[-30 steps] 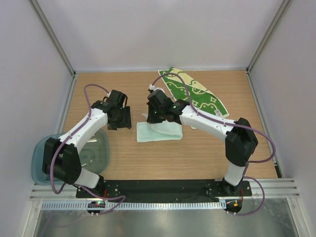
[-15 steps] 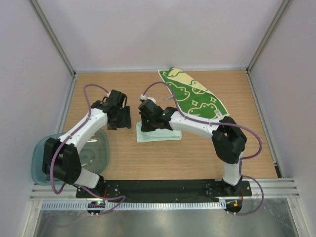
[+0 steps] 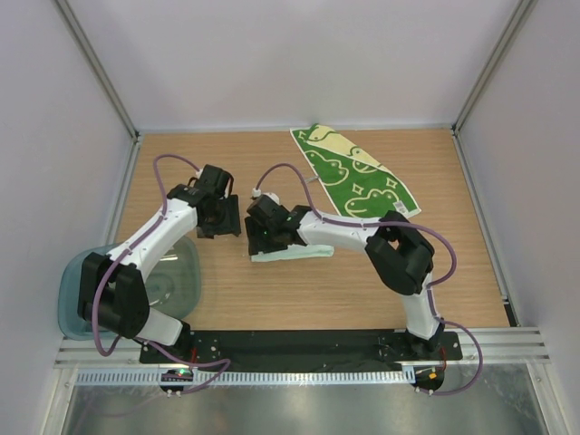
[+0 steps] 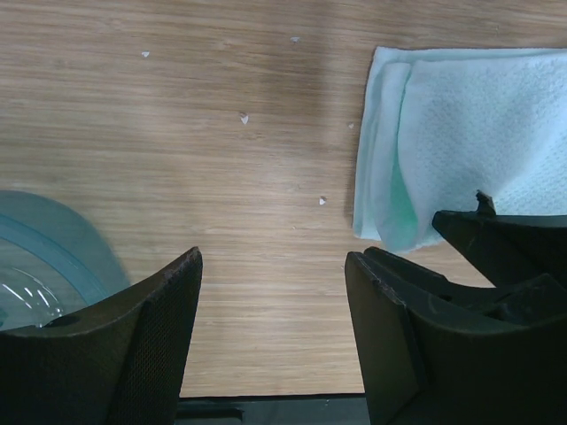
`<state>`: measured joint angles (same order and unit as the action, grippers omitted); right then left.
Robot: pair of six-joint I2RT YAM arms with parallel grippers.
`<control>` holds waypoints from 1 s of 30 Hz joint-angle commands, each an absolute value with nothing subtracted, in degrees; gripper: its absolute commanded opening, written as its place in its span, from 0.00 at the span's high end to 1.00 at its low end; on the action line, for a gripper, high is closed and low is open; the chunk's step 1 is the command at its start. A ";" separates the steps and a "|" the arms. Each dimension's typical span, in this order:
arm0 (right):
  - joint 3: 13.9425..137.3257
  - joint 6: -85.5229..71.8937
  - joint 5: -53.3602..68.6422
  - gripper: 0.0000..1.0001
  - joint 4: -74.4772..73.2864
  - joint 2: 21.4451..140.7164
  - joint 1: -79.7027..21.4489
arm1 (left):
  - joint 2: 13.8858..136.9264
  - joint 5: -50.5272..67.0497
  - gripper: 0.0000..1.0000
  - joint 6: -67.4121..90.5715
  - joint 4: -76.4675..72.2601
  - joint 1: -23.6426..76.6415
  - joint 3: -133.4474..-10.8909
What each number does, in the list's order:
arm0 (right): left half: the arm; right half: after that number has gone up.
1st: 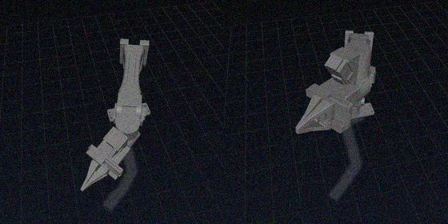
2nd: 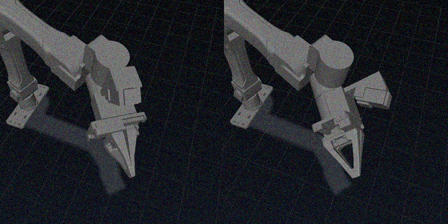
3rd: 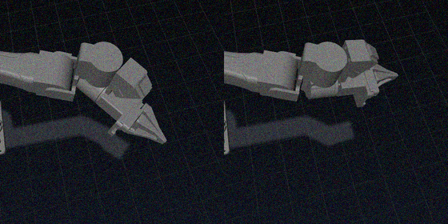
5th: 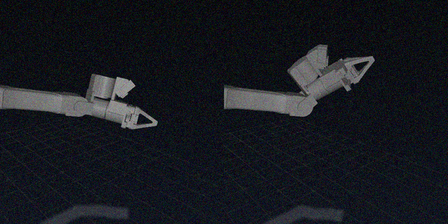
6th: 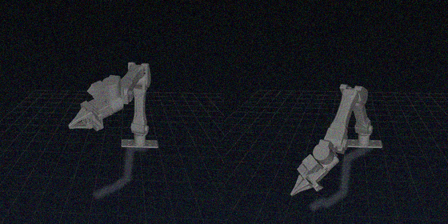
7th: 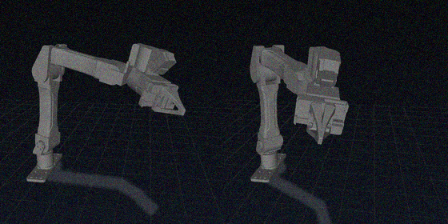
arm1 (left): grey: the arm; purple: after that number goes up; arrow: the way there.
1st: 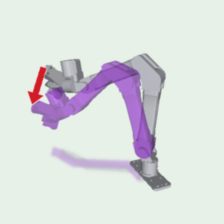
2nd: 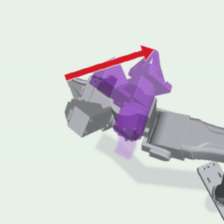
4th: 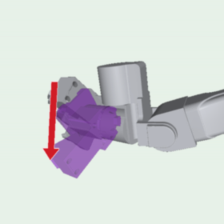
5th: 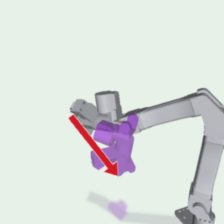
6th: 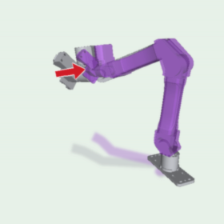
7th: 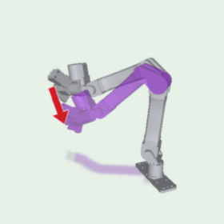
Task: Roll the towels
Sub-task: Fold the towel
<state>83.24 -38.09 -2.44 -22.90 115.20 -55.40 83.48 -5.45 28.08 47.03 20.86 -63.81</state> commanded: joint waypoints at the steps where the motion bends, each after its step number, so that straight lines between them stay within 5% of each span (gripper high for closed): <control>1: 84.81 -38.23 -3.69 0.37 -21.53 111.63 -55.72 | 82.88 -6.50 0.33 28.21 46.41 20.39 -63.46; 10: 79.11 -38.58 -3.43 0.25 -22.94 97.59 -51.96 | 84.02 -4.93 0.37 28.39 46.23 20.57 -65.56; 19: 63.55 -41.22 10.79 0.74 -14.33 92.02 -36.31 | 90.60 2.26 0.40 32.33 43.69 29.87 -72.33; 30: 52.74 -38.76 15.47 0.82 -13.36 95.89 -26.64 | 100.98 4.93 0.44 39.46 35.15 31.82 -67.15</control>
